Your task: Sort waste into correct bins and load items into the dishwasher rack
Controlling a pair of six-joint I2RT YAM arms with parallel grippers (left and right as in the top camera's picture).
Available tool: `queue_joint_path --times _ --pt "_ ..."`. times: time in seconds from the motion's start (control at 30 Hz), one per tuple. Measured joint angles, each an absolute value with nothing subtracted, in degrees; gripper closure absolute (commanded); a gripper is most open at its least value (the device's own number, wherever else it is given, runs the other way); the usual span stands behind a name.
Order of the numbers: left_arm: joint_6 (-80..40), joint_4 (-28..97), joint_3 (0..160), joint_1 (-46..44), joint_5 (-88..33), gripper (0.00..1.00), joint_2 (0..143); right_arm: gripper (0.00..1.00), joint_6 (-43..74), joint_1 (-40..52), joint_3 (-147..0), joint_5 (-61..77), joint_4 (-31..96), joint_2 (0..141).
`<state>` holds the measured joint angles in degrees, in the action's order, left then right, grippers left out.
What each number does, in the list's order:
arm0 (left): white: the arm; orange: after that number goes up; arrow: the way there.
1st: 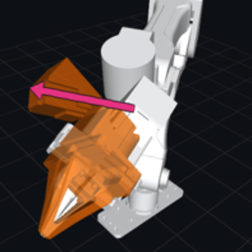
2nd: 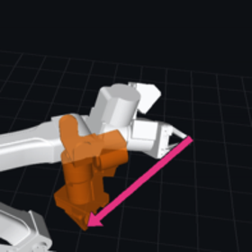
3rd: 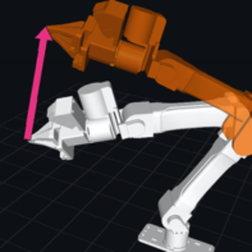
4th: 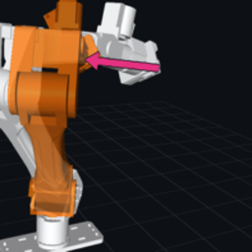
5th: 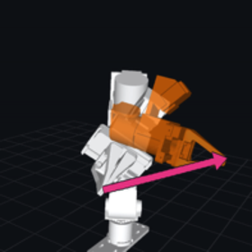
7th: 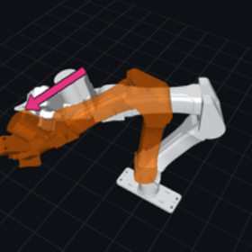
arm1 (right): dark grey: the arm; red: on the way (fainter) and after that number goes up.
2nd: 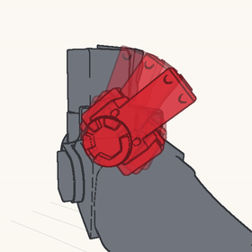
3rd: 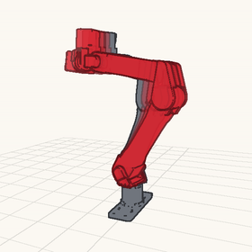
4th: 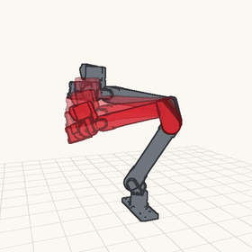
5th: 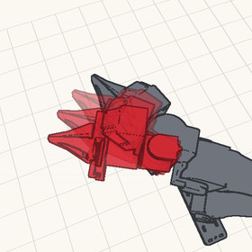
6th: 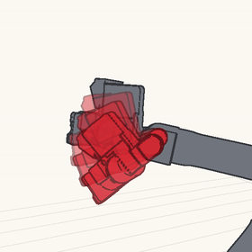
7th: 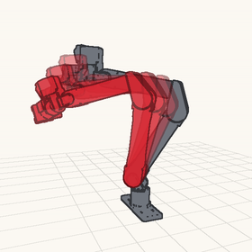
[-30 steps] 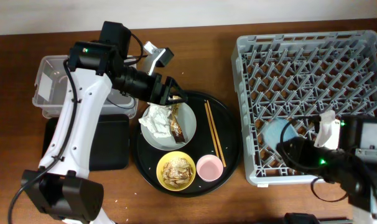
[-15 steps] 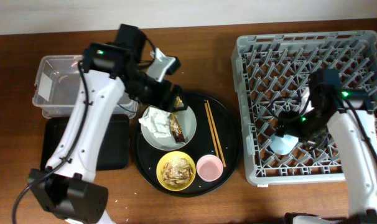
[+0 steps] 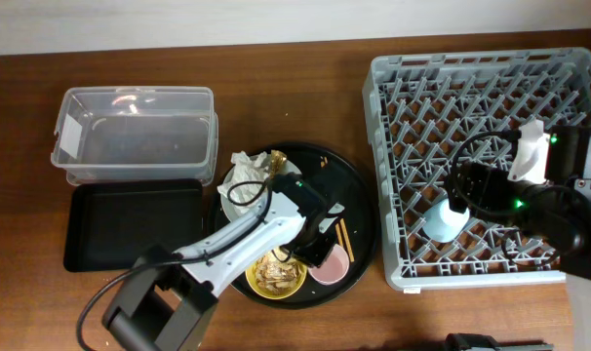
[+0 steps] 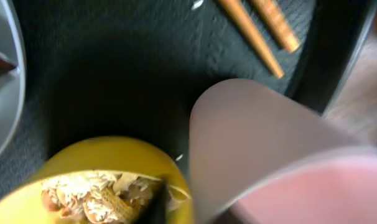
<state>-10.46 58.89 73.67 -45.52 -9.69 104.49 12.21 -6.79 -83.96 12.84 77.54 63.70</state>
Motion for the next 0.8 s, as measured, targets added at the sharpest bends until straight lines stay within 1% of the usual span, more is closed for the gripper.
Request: queue_joint_path --times 0.1,0.2,0.23,0.27,0.3,0.33,0.4,0.47,0.53,0.63,0.7,0.8 --pt "-11.49 61.04 74.76 -45.52 -9.50 1.00 104.47 0.09 12.25 -6.79 -83.96 12.84 77.65 63.72" --pt "-11.64 66.94 83.90 -44.23 -10.52 1.00 103.68 0.10 12.21 -6.79 -83.94 13.45 78.81 63.81" --pt "-11.16 68.23 88.79 -41.63 -14.31 1.00 102.52 0.13 12.14 -6.79 -83.94 14.17 79.44 63.81" --pt "-10.33 68.18 91.88 -38.96 -17.72 1.00 101.34 0.19 10.79 -6.79 -83.94 16.60 79.50 63.81" --pt "-8.43 68.03 95.24 -34.68 -24.95 1.00 99.74 0.21 8.58 -6.83 -83.94 21.61 79.29 63.81" --pt "-6.17 67.90 98.15 -29.36 -33.58 1.00 98.39 0.19 6.15 -6.83 -83.94 27.62 78.83 63.86" --pt "-2.48 67.90 100.49 -21.98 -48.38 1.00 97.08 0.11 2.15 -4.60 -83.92 37.63 74.76 63.92" --pt "0.54 69.28 100.97 -14.61 -64.23 1.00 96.82 0.05 -1.76 1.37 -83.83 46.19 69.91 63.92" --pt "1.63 70.57 100.95 -12.53 -73.34 1.00 96.86 0.05 -3.55 7.68 -83.68 51.44 60.73 64.03" --pt "2.42 72.27 100.95 -12.58 -79.90 1.00 96.86 0.05 -2.70 14.17 -83.81 54.35 49.71 65.43" --pt "2.61 73.58 100.95 -12.75 -81.71 1.00 96.86 0.05 -1.80 15.29 -83.79 54.65 46.59 67.31" --pt "2.59 74.22 100.95 -11.53 -81.21 1.00 96.99 0.06 0.08 15.27 -83.79 55.66 43.05 70.28"
